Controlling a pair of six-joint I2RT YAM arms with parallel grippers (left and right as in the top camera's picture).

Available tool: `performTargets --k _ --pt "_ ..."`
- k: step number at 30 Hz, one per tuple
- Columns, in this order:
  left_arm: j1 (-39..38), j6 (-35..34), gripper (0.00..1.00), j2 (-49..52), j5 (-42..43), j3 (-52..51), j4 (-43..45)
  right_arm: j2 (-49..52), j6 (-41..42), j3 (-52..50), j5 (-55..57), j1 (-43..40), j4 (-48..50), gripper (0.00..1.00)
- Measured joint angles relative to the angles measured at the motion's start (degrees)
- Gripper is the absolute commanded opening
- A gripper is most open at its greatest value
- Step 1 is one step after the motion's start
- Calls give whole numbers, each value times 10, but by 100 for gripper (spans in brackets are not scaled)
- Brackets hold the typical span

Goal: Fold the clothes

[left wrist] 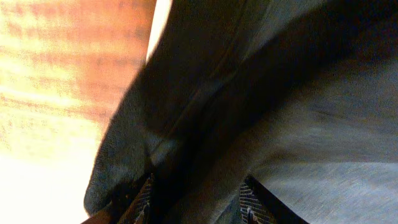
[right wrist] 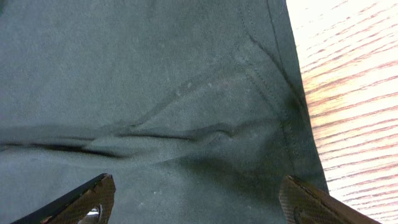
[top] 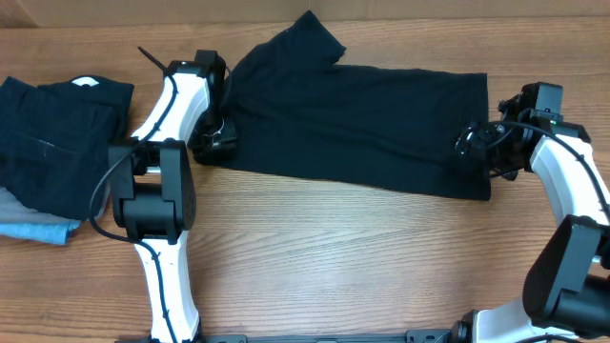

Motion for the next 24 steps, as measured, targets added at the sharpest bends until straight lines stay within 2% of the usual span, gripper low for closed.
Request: performTargets --k 6,9,12,13,14,15,16,24 --pt "0 -15 52 0 0 -4 -110 0 0 0 0 0 -14 91" --pt "0 -15 59 0 0 -5 -144 0 -1 0 0 0 -20 95" --pt "0 -16 61 0 -3 -6 -178 0 -1 0 0 0 -26 94" --pt "0 -16 57 0 -6 -6 -186 0 0 0 0 0 -29 83" --pt "0 -16 54 0 -7 -6 -197 0 -1 0 0 0 -35 61" --pt "0 -16 47 0 -9 -7 -202 0 -5 0 0 0 -37 4" --pt "0 -17 4 0 -11 -7 -203 0 -15 0 0 0 -35 4" --pt "0 -19 4 0 -13 40 -145 1 -28 0 0 12 -19 4"
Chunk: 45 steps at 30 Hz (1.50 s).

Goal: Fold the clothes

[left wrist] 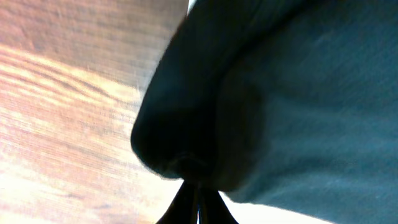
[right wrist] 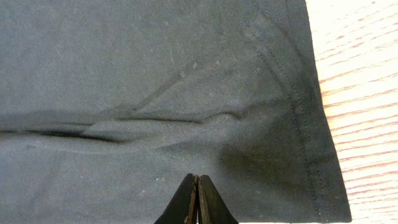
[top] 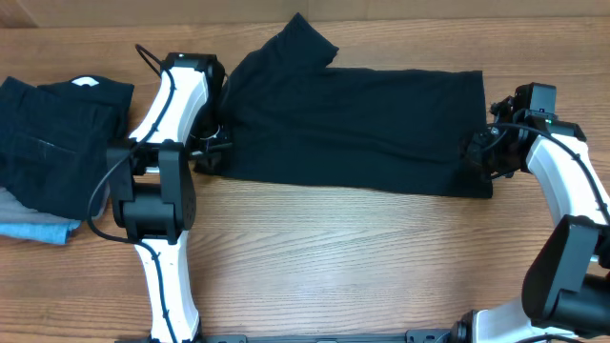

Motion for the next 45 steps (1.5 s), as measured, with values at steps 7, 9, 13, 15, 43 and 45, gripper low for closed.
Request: performTargets --k 7,9,13,15,43,45 --pt "0 5 4 0 -20 96 -49 61 0 0 5 0 3 4" --pt "0 7 4 0 -9 98 -25 63 -1 0 19 0 9 4" --pt "-5 37 4 -1 61 78 83 78 0 -10 29 0 36 4" --pt "-10 42 4 -2 77 27 141 80 -2 -32 31 0 88 4" --pt "-16 34 4 -51 13 -179 74 80 85 -31 109 3 -126 4" --pt "-16 34 4 -44 0 -172 62 83 92 16 111 3 -144 4"
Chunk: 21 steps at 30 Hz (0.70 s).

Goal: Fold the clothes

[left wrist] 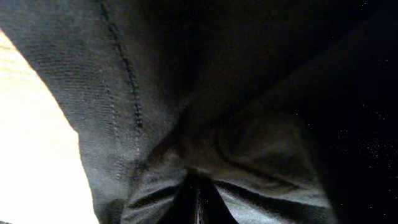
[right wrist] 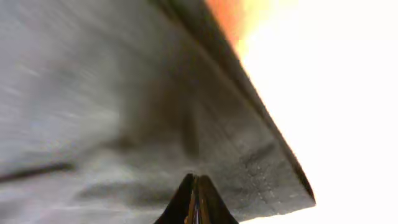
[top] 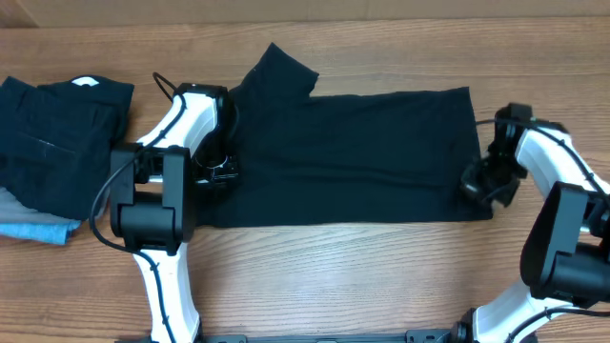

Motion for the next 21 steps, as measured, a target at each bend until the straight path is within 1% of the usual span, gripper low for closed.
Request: performTargets --k 1,2,3,5,6,7,8,9,10,11,12,13,14,15,18,21 --pt "0 0 4 4 -5 8 -9 1 1 23 -3 0 -5 6" --pt "1 0 4 16 -11 26 -26 1 2 48 -12 0 -9 11" --pt "1 0 8 27 -14 49 -47 1 5 70 -22 0 -17 16" --pt "2 -2 17 42 -1 144 -105 2 5 101 -31 0 -18 26" --pt "2 -2 17 42 12 185 -117 2 5 111 -33 0 -17 34" --pt "2 0 17 42 39 264 -137 2 7 123 -36 0 -13 40" --pt "2 1 17 41 58 318 -150 2 -2 125 -44 0 -2 43" --pt "1 1 23 40 67 355 -158 2 -10 125 -55 0 5 45" --pt "2 1 66 40 74 387 -155 2 -22 125 -66 0 21 47" --pt "2 3 91 40 78 412 -143 2 -31 125 -73 0 37 50" --pt "2 14 100 40 82 434 -112 2 -37 125 -80 0 65 56" --pt "2 32 100 40 87 447 -66 2 -41 125 -81 0 81 58" --pt "2 50 100 40 94 448 -45 2 -45 125 -84 0 97 61" --pt "2 83 100 40 117 448 2 2 -49 126 -85 0 121 63" --pt "1 143 100 45 160 445 86 2 -64 126 -86 0 137 63" --pt "2 191 100 65 173 443 167 2 -69 115 -87 0 154 64"
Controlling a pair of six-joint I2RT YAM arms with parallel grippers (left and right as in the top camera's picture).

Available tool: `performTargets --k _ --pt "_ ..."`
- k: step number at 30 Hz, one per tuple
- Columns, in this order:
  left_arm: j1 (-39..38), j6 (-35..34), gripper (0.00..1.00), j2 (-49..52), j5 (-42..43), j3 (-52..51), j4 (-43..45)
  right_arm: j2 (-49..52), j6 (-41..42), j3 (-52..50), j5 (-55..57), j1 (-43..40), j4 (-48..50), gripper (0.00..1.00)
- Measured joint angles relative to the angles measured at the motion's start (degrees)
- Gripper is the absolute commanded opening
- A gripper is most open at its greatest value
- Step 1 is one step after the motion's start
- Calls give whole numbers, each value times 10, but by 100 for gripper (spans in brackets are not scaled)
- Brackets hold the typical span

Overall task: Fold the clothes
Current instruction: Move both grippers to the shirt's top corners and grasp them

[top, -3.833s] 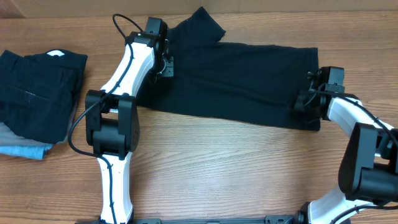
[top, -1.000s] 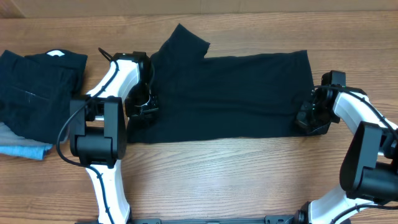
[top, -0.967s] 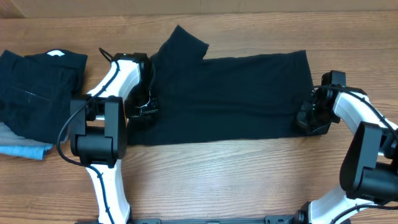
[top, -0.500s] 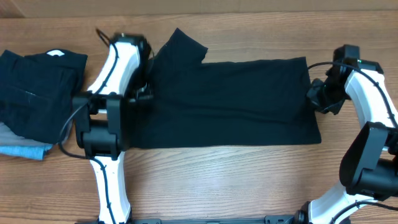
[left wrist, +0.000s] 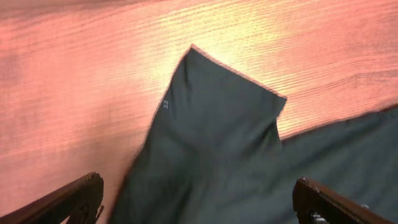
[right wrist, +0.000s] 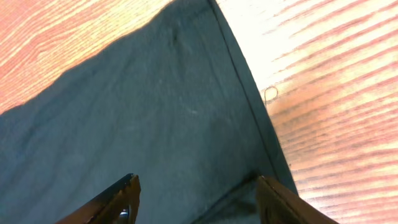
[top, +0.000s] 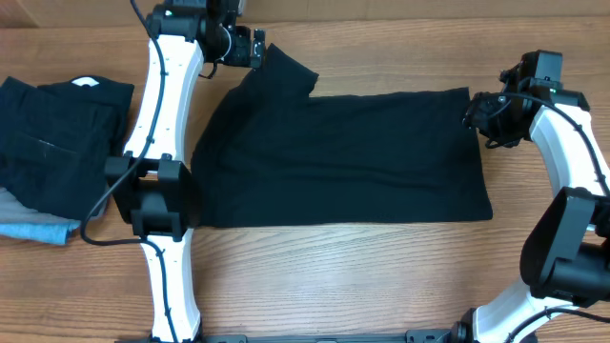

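A black shirt [top: 343, 157] lies flat across the middle of the table, with one sleeve [top: 286, 67] sticking out at its far left. My left gripper [top: 255, 48] hovers open just over that sleeve [left wrist: 217, 106], nothing between its fingers [left wrist: 68, 199]. My right gripper [top: 474, 110] is open above the shirt's far right corner [right wrist: 205, 93], and the hem runs past its right finger [right wrist: 289, 199]. In the wrist views the left gripper [left wrist: 199, 205] and right gripper [right wrist: 202, 202] each show a wide gap over bare cloth.
A pile of folded dark clothes [top: 57, 133] sits at the left edge, with a light blue piece [top: 38, 229] under it. Bare wooden table [top: 334, 276] runs along the front. Both arm bases stand at the near edge.
Both grippers were shut on the shirt's ends near its middle. Now both are open and farther back, the left over the sleeve, the right at the far right corner. The shirt lies as before.
At first both grippers stood open at the two ends of a narrower, slanted shirt. Then both were shut on the cloth. Later the shirt lay squarer, with its near edge closer to the front. Now it is let go and rests flat.
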Motion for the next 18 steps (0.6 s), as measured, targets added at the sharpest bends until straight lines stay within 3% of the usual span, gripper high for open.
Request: performTargets --k 6,11,18 --pt "0 94 98 95 3 0 126 0 -5 -19 0 0 28 67" --pt "-3 112 96 176 10 -1 201 0 -6 -19 0 0 26 68" --pt "-23 155 79 195 -28 -1 213 0 -6 -19 0 0 24 73"
